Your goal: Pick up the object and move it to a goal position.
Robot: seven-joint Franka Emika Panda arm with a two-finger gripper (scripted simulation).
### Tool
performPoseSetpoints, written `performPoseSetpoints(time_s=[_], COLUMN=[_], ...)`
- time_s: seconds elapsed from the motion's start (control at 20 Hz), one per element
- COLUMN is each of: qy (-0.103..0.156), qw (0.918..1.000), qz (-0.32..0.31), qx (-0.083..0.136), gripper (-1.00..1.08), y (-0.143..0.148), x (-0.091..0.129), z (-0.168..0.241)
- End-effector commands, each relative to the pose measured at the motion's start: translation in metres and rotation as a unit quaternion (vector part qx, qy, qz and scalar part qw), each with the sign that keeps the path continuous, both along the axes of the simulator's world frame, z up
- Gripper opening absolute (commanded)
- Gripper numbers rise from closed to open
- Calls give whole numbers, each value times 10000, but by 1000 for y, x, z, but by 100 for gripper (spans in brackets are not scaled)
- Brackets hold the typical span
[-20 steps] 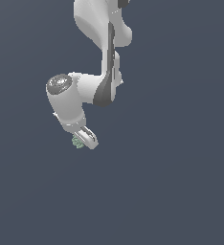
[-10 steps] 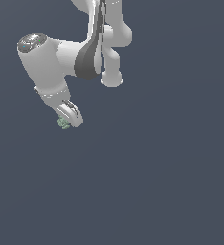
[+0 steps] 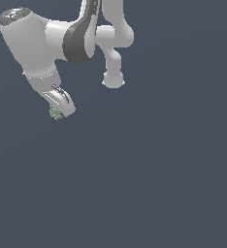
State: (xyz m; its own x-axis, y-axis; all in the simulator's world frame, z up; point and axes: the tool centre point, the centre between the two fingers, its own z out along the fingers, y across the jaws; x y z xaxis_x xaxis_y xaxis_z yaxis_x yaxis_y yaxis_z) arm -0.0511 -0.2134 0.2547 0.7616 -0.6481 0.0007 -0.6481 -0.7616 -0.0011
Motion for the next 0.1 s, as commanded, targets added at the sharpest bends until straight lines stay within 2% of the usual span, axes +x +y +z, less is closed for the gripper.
performPoseSetpoints(time_s=[0.0, 0.05], qy=[7, 7], qw=[10000, 10000], qz=[7, 7], qx=[-1, -1], gripper=[-100, -100], y=[-2, -2], x=[-1, -1], z=[3, 3])
